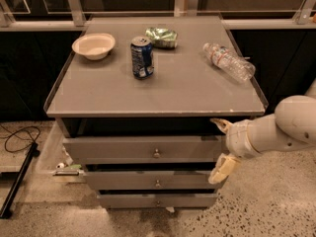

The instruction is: Open top drawer

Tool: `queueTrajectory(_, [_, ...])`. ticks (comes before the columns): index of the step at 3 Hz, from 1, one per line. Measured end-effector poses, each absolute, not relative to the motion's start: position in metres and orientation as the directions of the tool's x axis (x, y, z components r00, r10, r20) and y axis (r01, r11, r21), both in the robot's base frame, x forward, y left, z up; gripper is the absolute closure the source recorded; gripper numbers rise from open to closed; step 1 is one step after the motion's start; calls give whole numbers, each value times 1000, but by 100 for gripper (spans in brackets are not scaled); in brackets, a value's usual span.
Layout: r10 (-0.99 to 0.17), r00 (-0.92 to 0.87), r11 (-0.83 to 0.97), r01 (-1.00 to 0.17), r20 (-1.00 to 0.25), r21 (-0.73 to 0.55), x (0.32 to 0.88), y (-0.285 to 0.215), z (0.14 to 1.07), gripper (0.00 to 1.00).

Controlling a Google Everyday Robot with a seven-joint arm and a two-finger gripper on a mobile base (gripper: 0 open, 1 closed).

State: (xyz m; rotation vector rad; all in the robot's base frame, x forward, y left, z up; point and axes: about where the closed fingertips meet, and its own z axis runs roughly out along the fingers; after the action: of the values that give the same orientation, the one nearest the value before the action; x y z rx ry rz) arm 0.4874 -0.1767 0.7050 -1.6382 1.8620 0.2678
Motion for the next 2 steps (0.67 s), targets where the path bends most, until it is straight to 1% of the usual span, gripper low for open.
queueTrajectory(1, [-818,-9,213,-934,-576,-288,510,-181,686,0])
queueTrajectory(2, [-821,-9,206,-937,-571,-281,511,-177,678,0])
